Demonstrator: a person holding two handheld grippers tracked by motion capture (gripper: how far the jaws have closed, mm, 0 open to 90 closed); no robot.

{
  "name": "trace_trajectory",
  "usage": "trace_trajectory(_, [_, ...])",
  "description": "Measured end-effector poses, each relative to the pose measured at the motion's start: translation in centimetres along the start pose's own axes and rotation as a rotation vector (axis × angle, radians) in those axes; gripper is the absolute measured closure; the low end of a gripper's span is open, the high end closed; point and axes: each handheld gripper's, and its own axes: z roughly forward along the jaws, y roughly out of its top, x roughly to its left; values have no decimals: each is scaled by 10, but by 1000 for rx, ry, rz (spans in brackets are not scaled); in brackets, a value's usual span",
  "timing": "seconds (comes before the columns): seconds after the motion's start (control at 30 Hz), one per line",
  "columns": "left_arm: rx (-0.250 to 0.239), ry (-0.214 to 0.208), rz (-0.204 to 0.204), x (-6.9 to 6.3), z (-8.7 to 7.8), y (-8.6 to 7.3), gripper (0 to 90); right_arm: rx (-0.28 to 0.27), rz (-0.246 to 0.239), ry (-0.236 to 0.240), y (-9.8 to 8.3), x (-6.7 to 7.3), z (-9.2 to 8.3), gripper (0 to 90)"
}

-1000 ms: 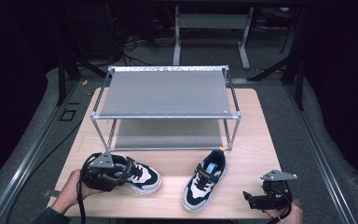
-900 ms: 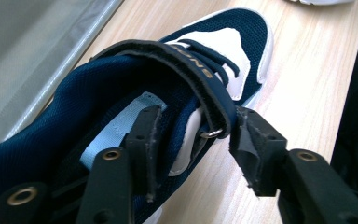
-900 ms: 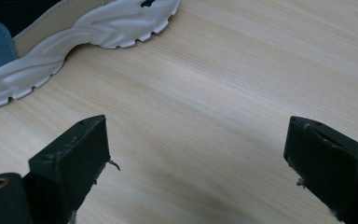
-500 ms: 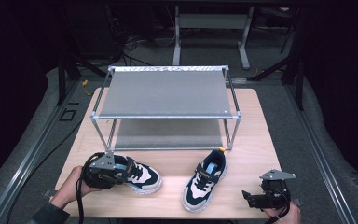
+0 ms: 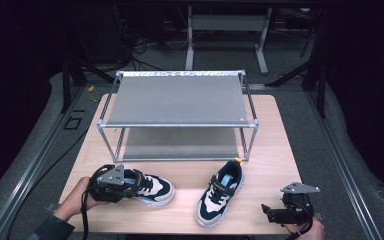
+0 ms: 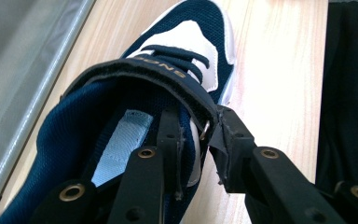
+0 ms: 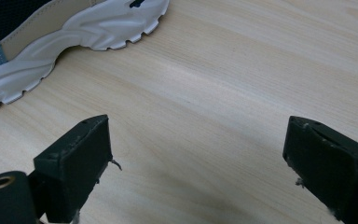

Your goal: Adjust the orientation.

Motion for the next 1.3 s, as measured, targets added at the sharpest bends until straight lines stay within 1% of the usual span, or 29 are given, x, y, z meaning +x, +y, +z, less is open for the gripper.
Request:
trace_trajectory(0.1, [-6,11,-2,-4,-3,4,749,-5,11,-3,-1,-2,-2,72])
trace_trajectory(0.2, [-22,55,-24,-11,-9,8,751,-9,16,12,0,-3,-3,72])
trace_trajectory(0.23, [-22,55,-24,-11,-9,8,752,-9,16,12,0,-3,-3,72])
trace_trajectory(0.27, [-34,68,-30,-13,-11,9,752,-22,22,-4,0,-2,-3,72])
trace_trajectory(0.3, [-55,101,-51,-18,-16,10,753,-14,23,5,0,-1,-4,72])
trace_trajectory(0.33, [-55,101,-51,-18,-16,10,753,-14,23,5,0,-1,-4,72])
trace_trajectory(0.43, [-88,147,-80,-24,-23,12,754,-25,24,3,1,1,-3,72])
trace_trajectory(0.47, [-100,163,-100,-26,-24,13,754,-29,22,1,1,2,-3,72])
trace_trajectory(0.5, [-103,171,-109,-27,-26,14,754,-29,22,1,1,2,-3,72])
trace_trajectory(0.53, [-113,197,-134,-31,-29,16,754,-25,18,5,3,3,-4,73])
trace_trajectory(0.6, [-117,208,-144,-33,-30,17,755,-24,16,-6,4,5,-6,73])
trace_trajectory(0.63, [-110,237,-181,-37,-29,18,755,-25,14,-8,4,5,-6,73])
trace_trajectory(0.67, [-103,253,-190,-38,-28,19,754,-20,15,-7,4,5,-6,73])
trace_trajectory(0.7, [-103,253,-190,-38,-28,19,754,-20,15,-7,4,5,-6,73])
trace_trajectory(0.77, [-100,277,-222,-39,-25,21,755,-4,12,-5,5,4,-7,73])
trace_trajectory(0.83, [-99,300,-262,-39,-21,24,755,-18,17,-7,5,5,-6,73])
trace_trajectory(0.87, [-92,323,-268,-39,-19,26,755,-20,19,-6,5,5,-6,73])
trace_trajectory(0.93, [-104,333,-301,-38,-13,31,755,-19,26,-7,5,6,-4,73])
trace_trajectory(0.97, [-98,349,-307,-38,-9,33,755,-19,26,-7,5,6,-4,73])
trace_trajectory(1.0, [-95,349,-312,-39,-3,35,754,-14,30,-6,4,7,-3,73])
trace_trajectory(1.03, [-71,352,-323,-39,11,37,750,-5,23,-9,4,9,0,73])
trace_trajectory(1.07, [-71,352,-323,-39,11,37,743,-4,26,-3,4,9,2,73])
trace_trajectory(1.1, [-64,350,-329,-38,18,37,739,-7,26,-1,3,9,4,72])
trace_trajectory(1.13, [-49,334,-330,-37,25,36,733,-5,27,3,2,8,5,70])
trace_trajectory(1.17, [-48,321,-323,-38,30,36,733,-5,27,3,2,8,5,70])
trace_trajectory(1.2, [-39,339,-313,-41,32,38,718,-5,29,9,1,8,5,69])
trace_trajectory(1.23, [-34,351,-297,-44,32,40,645,-9,30,14,1,8,6,69])
trace_trajectory(1.27, [-40,354,-292,-45,29,42,567,9,25,25,0,7,4,67])
trace_trajectory(1.3, [-45,342,-293,-45,25,44,523,-5,31,20,-1,7,3,66])
